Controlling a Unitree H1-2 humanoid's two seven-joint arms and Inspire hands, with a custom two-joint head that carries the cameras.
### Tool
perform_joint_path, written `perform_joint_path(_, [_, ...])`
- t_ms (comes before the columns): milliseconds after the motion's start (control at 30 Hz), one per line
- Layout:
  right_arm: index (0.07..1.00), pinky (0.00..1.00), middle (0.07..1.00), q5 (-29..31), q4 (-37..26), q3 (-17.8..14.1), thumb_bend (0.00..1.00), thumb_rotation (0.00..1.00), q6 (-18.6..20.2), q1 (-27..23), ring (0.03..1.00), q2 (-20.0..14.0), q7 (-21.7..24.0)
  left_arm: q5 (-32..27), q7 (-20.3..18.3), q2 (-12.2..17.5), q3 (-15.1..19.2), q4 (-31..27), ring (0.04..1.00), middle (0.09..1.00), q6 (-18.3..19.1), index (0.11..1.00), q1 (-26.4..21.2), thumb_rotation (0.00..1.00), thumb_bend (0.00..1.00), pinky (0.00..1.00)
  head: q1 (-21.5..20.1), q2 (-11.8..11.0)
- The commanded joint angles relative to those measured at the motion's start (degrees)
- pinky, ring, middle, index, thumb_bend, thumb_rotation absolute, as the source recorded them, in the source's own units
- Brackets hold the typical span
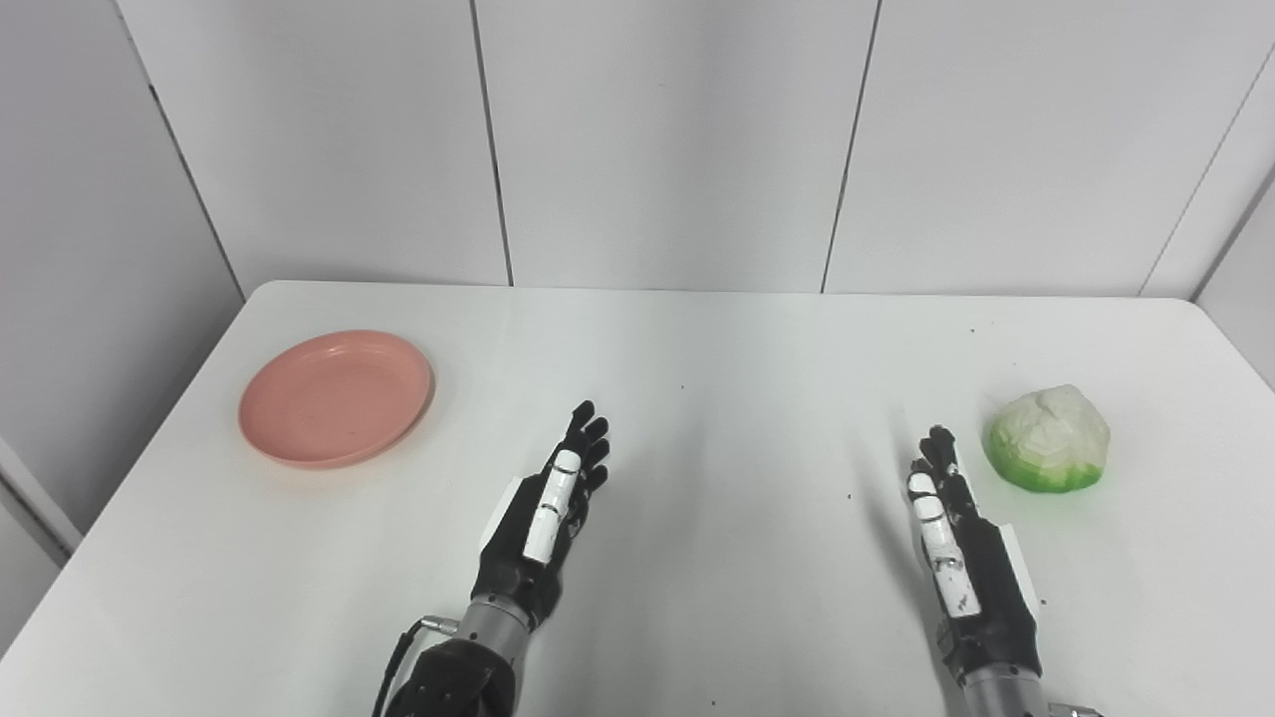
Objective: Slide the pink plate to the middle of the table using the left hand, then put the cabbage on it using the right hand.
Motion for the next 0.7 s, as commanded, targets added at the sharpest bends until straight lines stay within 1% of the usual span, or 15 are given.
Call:
perform_joint_path(0, [1.0, 1.0, 1.0, 0.0, -1.6, 0.0, 0.63, 0.84, -0.6, -1.5, 1.0, 0.2, 0.3, 0.3, 0.3, -0.7, -0.1, -1.8, 1.0, 1.0, -0.8, 1.0, -1.2, 1.0, 0.62, 1.0, 0.1, -0.1])
perform_joint_path(33, [1.0, 1.0, 1.0, 0.1, -1.3, 0.0, 0.63, 0.84, -0.9, -1.5, 1.0, 0.1, 0.4, 0.3, 0.2, -0.7, -0.1, -1.6, 1.0, 1.0, -1.1, 1.0, -1.1, 1.0, 0.62, 1.0, -0.2, -0.5])
perform_joint_path(100, [1.0, 1.0, 1.0, 0.4, -1.0, -0.1, 0.65, 0.83, -1.3, -1.5, 1.0, 0.1, 0.5, 0.4, 0.1, -0.7, -0.1, -1.5, 1.0, 1.0, -1.3, 1.0, -1.1, 1.0, 0.62, 1.0, -0.2, -0.5])
perform_joint_path(133, [1.0, 1.0, 1.0, 0.1, -0.9, -0.1, 0.65, 0.83, -1.6, -1.5, 1.0, 0.0, 0.4, 0.4, 0.1, -0.7, -0.1, -1.4, 1.0, 1.0, -1.6, 1.0, -1.0, 1.0, 0.61, 1.0, -0.3, -1.0])
perform_joint_path(200, [1.0, 1.0, 1.0, -0.5, -0.9, 0.0, 0.67, 0.84, -1.8, -1.3, 1.0, -0.3, 0.3, 0.6, 0.3, -0.9, -0.1, -1.1, 1.0, 1.0, -2.2, 1.0, -0.9, 1.0, 0.6, 1.0, -0.3, -1.2])
perform_joint_path(367, [1.0, 1.0, 1.0, 1.5, -1.2, -0.2, 0.65, 0.81, -1.4, -0.8, 1.0, -0.1, 1.1, 0.7, -0.4, -0.6, -0.3, -0.5, 1.0, 1.0, -2.9, 1.0, -0.7, 1.0, 0.61, 1.0, -0.6, -2.0])
perform_joint_path(400, [1.0, 1.0, 1.0, 0.7, -1.1, 0.0, 0.65, 0.81, -1.7, -0.7, 1.0, -0.2, 0.8, 0.7, -0.4, -0.6, -0.3, -0.4, 1.0, 1.0, -2.8, 1.0, -0.6, 1.0, 0.61, 1.0, -0.6, -2.6])
perform_joint_path(433, [1.0, 1.0, 1.0, 0.2, -1.0, 0.1, 0.64, 0.82, -1.9, -0.6, 1.0, -0.3, 0.6, 0.6, -0.3, -0.6, -0.3, -0.4, 1.0, 1.0, -2.8, 1.0, -0.5, 1.0, 0.62, 1.0, -0.6, -2.6])
perform_joint_path(467, [1.0, 1.0, 1.0, -0.4, -0.7, 0.2, 0.64, 0.83, -2.3, -0.6, 1.0, -0.5, 0.4, 0.6, -0.3, -0.7, -0.2, -0.1, 1.0, 1.0, -3.2, 1.0, -0.5, 1.0, 0.63, 1.0, -0.3, -3.8])
perform_joint_path(500, [1.0, 1.0, 1.0, -0.7, -0.4, 0.2, 0.63, 0.83, -2.5, -0.6, 1.0, -0.6, 0.4, 0.6, -0.3, -0.7, -0.1, 0.2, 1.0, 1.0, -3.5, 1.0, -0.5, 1.0, 0.63, 1.0, -0.3, -3.8])
perform_joint_path(533, [1.0, 1.0, 1.0, -1.3, -0.1, 0.3, 0.63, 0.84, -3.1, -0.5, 1.0, -0.6, 0.2, 0.4, 0.0, -0.9, 0.2, 0.7, 1.0, 1.0, -4.2, 1.0, -0.4, 1.0, 0.63, 1.0, 0.3, -5.0])
perform_joint_path(567, [1.0, 1.0, 1.0, -1.7, 0.1, 0.3, 0.61, 0.84, -3.5, -0.4, 1.0, -0.6, 0.1, 0.3, 0.2, -1.1, 0.4, 1.0, 1.0, 1.0, -4.7, 1.0, -0.4, 1.0, 0.62, 1.0, 0.3, -5.0])
perform_joint_path(600, [1.0, 1.0, 1.0, -1.8, 0.2, 0.3, 0.6, 0.84, -3.8, -0.2, 1.0, -0.3, 0.0, 0.2, 0.4, -1.2, 0.8, 1.2, 1.0, 1.0, -5.4, 1.0, -0.5, 1.0, 0.61, 1.0, 1.0, -6.1])
perform_joint_path(633, [1.0, 1.0, 1.0, -1.8, 0.2, 0.3, 0.58, 0.83, -4.0, -0.1, 1.0, -0.1, -0.1, 0.2, 0.6, -1.3, 1.1, 1.4, 1.0, 1.0, -6.0, 1.0, -0.5, 1.0, 0.59, 1.0, 1.0, -6.1])
perform_joint_path(667, [1.0, 1.0, 1.0, -1.3, 0.3, 0.3, 0.57, 0.83, -3.9, 0.1, 1.0, 0.0, 0.2, -0.2, 0.8, -1.5, 1.7, 1.8, 1.0, 1.0, -7.4, 1.0, -0.6, 1.0, 0.58, 1.0, 2.0, -7.9])
